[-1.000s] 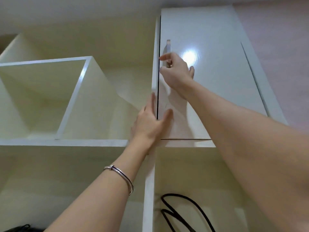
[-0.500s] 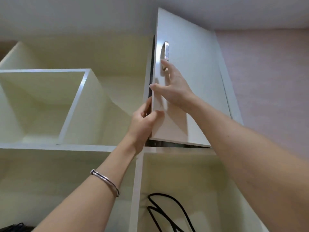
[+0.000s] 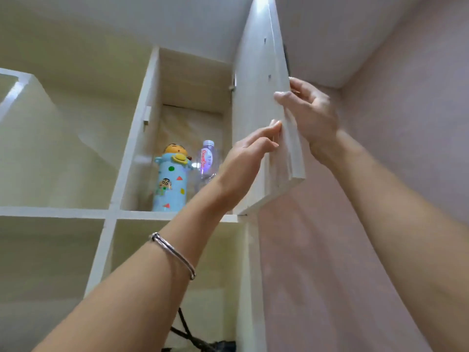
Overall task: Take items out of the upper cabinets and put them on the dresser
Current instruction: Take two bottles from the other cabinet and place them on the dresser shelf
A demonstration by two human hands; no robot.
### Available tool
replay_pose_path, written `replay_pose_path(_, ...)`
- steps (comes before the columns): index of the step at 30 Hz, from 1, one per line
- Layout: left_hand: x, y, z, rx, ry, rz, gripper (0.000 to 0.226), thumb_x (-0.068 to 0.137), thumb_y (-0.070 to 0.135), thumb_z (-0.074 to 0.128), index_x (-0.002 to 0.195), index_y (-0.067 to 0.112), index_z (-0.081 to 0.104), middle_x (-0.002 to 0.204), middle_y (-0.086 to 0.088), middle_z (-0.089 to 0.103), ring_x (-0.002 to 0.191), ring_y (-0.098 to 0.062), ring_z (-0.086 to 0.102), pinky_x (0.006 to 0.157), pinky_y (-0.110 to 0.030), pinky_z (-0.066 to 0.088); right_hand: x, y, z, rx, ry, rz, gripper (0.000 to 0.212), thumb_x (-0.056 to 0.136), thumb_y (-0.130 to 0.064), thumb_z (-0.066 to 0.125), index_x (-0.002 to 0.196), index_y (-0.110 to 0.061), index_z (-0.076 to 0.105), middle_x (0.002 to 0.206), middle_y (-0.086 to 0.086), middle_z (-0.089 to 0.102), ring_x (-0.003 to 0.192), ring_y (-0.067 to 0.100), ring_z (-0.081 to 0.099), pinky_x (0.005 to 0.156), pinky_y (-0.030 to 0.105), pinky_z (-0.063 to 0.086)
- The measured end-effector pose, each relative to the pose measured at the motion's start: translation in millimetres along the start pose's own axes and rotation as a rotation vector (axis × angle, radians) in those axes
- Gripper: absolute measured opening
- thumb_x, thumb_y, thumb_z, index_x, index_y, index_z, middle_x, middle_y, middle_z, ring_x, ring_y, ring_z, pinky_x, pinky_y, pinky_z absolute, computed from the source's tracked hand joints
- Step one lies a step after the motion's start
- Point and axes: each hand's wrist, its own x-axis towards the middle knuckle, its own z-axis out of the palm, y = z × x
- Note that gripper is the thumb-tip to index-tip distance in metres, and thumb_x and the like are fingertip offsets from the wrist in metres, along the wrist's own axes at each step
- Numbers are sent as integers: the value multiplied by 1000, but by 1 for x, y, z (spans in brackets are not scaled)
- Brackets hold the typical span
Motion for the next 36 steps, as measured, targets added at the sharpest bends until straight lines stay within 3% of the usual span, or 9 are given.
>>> replay_pose_path(5, 3, -8, 29, 54, 71, 27, 54, 87, -2, 36, 137, 16, 42, 150, 8, 36, 137, 0, 29, 118, -27, 21, 5, 1, -25, -203, 3, -20, 45, 86, -15, 61, 129, -8, 51, 107, -8, 59, 103, 3, 57, 96, 18, 46)
replay_pose_path(11, 7, -6, 45, 177, 76, 35, 56, 88, -2, 33, 140, 17, 37, 153, 7, 29, 140, 0, 23, 114, -14, 15, 13, 10, -36, -219, 49, 7, 43, 83, -16, 61, 125, -12, 54, 111, -4, 60, 113, 10, 58, 97, 23, 47)
replay_pose_path(16, 5, -6, 47, 275, 56, 53, 57, 88, 3, 32, 143, 16, 30, 155, 6, 23, 143, -3, 17, 113, -14, 11, 15, 13, -32, -196, 73, 6, 38, 81, -17, 61, 119, -16, 56, 91, -16, 59, 93, 3, 58, 77, 13, 45)
replay_pose_path(19, 2, -6, 36, 314, 32, 47, 54, 90, 4, 35, 142, 18, 32, 155, 7, 24, 141, 0, 19, 110, -9, 11, 15, 9, -25, -206, 68, -7, 41, 81, -16, 59, 120, -12, 53, 94, -11, 58, 94, 6, 56, 83, 17, 45)
replay_pose_path(22, -6, -3, 21, 330, 68, 33, 49, 92, 11, 43, 139, 20, 38, 150, 5, 37, 137, -6, 33, 115, -22, 22, 7, -7, -11, -482, 106, -122, 50, 80, -20, 58, 128, -14, 47, 109, -4, 57, 99, 10, 52, 89, 22, 42)
replay_pose_path(25, -23, -7, -2, 459, 44, -54, 41, 93, 28, 46, 134, 24, 46, 140, 8, 49, 124, -9, 48, 99, -18, 35, -10, -28, 15, -796, 55, -342, 52, 82, -22, 54, 133, -18, 44, 134, 2, 50, 122, 20, 45, 102, 30, 36)
replay_pose_path(27, -37, -16, -20, 583, 21, -117, 36, 93, 33, 46, 125, 22, 57, 131, 6, 58, 120, -10, 51, 93, -16, 36, -21, -37, 36, -868, -85, -368, 48, 83, -22, 51, 131, -21, 48, 137, 2, 48, 129, 22, 40, 107, 35, 35)
replay_pose_path(31, -54, -31, -72, 765, 206, -287, 30, 89, 23, 50, 115, 17, 64, 122, -4, 65, 113, -17, 57, 87, -20, 39, -42, -30, 78, -812, -241, -265, 43, 86, -13, 46, 129, -18, 52, 133, 5, 53, 123, 21, 47, 99, 29, 40)
replay_pose_path(36, -52, -49, -130, 951, 331, -352, 42, 85, 16, 53, 127, 11, 52, 133, -9, 55, 121, -23, 50, 90, -25, 37, -52, 22, 108, -539, -294, 59, 45, 89, -12, 46, 134, -15, 45, 136, 6, 50, 123, 22, 48, 93, 30, 42)
